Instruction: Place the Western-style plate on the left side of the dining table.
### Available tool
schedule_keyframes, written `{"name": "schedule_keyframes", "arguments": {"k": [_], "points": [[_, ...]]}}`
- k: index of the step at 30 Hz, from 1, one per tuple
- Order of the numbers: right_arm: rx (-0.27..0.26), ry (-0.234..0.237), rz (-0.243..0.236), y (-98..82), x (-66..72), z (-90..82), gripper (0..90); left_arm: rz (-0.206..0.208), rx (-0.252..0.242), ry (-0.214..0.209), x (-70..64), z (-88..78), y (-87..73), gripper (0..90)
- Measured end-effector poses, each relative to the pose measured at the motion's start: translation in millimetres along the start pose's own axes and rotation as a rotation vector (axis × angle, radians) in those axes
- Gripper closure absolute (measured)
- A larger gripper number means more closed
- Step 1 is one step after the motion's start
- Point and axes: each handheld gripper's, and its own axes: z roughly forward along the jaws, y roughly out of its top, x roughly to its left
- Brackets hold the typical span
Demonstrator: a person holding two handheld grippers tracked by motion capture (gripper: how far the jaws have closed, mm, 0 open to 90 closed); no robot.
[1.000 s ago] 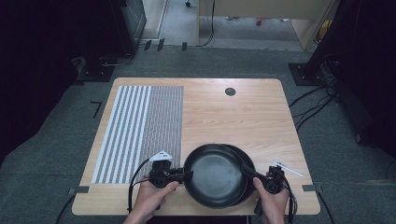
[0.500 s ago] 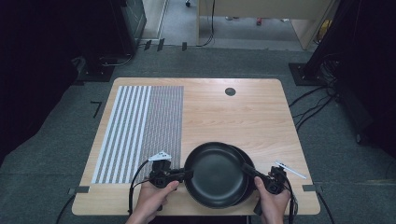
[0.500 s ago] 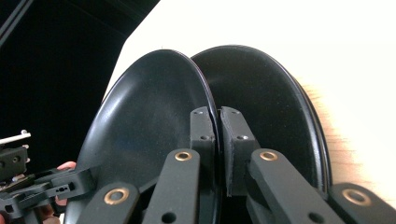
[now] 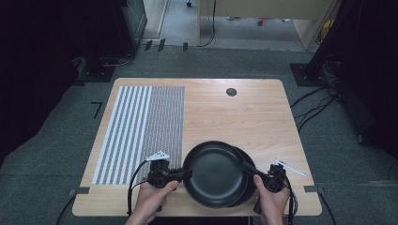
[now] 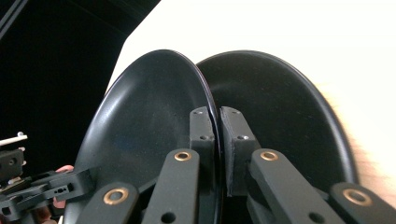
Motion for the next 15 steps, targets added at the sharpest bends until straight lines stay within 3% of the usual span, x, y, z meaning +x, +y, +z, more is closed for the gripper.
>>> {"name": "schedule_keyframes", "arguments": {"k": [7,15], "points": [[0.005,0.013,-0.016,4.9,12.5,10.7,85.0,-0.016,-0.024,0.008,6.4,-9.9,5.0,72.5],[0.029,0.026,-0.036,13.1,29.7,33.7,84.9,-0.061,-0.075,0.035,23.0,-27.9,12.5,73.2]]}}
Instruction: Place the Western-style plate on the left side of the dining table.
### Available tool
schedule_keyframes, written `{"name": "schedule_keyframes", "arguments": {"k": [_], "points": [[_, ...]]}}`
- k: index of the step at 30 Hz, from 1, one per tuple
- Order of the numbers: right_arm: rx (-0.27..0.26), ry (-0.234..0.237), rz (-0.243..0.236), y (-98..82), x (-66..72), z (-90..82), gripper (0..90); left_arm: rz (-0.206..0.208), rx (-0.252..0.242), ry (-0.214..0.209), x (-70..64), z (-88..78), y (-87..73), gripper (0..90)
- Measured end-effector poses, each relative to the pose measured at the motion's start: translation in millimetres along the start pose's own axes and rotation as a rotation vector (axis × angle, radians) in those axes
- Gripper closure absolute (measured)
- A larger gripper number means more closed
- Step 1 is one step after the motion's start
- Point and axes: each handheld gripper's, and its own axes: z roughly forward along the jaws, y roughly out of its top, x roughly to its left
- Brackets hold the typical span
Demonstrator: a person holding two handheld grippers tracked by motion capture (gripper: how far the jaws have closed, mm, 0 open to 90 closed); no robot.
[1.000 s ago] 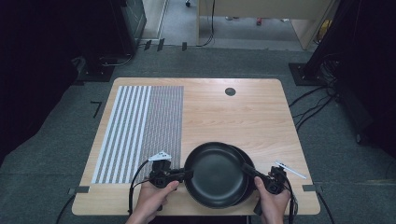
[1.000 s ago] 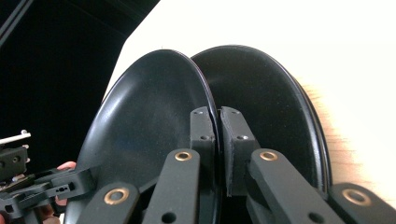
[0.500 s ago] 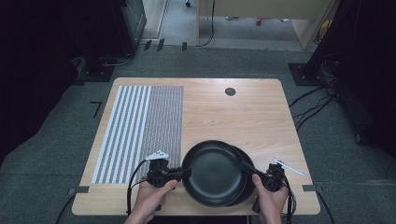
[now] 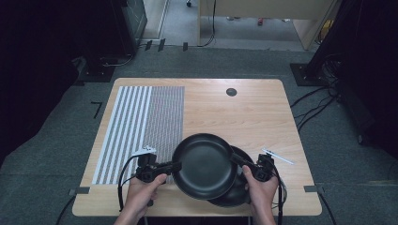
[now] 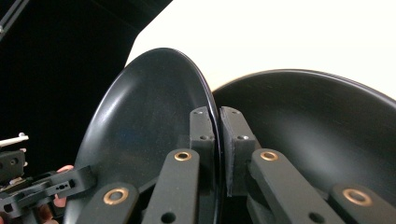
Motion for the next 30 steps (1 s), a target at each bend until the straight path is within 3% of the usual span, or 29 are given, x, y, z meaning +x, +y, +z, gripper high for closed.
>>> {"name": "schedule_keyframes", "arguments": {"k": [20,30], "points": [[0.100,0.028,-0.056,26.4,49.3,77.8,84.8,-0.102,-0.108,0.062,48.5,-38.3,18.3,73.8],[0.141,0.022,-0.092,34.9,69.8,120.2,84.2,-0.152,-0.153,0.105,79.4,-54.4,25.5,73.6]]}}
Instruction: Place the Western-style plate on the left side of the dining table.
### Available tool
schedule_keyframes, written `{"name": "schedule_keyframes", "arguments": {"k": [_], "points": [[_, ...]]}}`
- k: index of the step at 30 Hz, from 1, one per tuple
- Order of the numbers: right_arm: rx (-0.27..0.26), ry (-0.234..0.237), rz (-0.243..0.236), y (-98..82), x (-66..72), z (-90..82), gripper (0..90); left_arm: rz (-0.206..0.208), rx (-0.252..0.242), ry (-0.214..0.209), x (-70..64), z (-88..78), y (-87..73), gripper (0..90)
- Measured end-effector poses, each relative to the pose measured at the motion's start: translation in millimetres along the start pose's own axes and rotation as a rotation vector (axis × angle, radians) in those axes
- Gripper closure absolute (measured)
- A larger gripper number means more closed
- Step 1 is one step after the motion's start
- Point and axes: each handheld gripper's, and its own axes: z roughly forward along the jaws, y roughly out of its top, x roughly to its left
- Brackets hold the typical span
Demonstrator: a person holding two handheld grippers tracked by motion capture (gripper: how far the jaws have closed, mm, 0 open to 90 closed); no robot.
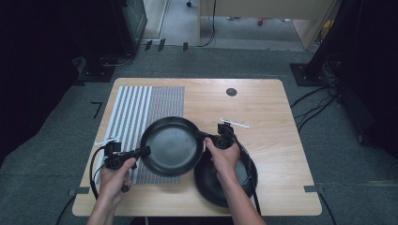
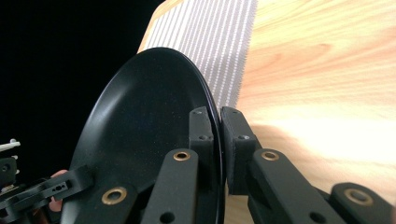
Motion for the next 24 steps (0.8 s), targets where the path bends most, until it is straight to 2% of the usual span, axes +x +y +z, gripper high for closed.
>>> {"name": "schedule_keyframes", "arguments": {"k": [6,10,17,24], "points": [[0.033,0.003,-0.003,6.6,7.4,31.3,83.9,-0.036,-0.022,0.033,20.7,-4.9,6.4,73.7],[0.058,-0.002,-0.006,10.1,10.4,51.4,83.6,-0.045,-0.026,0.055,33.3,-5.8,11.0,73.5],[0.068,-0.010,-0.024,17.2,15.6,77.6,82.7,-0.054,-0.043,0.092,46.9,-5.7,18.5,73.2],[0.077,-0.018,-0.018,21.6,16.9,103.7,82.3,-0.072,-0.051,0.117,63.7,-4.9,25.6,73.0]]}}
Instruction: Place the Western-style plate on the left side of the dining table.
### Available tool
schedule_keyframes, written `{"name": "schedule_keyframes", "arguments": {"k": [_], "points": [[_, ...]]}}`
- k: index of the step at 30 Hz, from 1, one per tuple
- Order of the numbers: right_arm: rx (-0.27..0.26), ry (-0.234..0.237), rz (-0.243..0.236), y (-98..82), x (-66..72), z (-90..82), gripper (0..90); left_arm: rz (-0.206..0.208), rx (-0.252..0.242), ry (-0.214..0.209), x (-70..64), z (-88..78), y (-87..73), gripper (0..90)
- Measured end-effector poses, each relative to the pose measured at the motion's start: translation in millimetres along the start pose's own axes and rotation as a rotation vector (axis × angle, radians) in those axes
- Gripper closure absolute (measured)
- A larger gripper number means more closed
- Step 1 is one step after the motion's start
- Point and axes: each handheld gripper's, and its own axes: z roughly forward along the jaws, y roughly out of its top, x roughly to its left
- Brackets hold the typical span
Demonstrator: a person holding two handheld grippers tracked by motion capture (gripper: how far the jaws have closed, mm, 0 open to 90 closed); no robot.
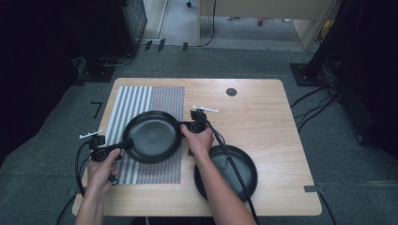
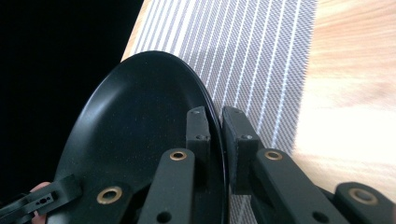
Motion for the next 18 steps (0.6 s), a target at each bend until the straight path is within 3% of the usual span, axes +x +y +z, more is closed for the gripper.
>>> {"name": "schedule_keyframes", "arguments": {"k": [7,18], "points": [[0.012,-0.025,-0.031,5.9,8.3,22.2,82.0,-0.052,-0.004,0.021,17.4,5.7,3.0,72.6],[0.002,-0.042,-0.048,13.6,5.9,43.6,81.4,-0.096,-0.020,0.048,24.5,13.3,4.7,72.6]]}}
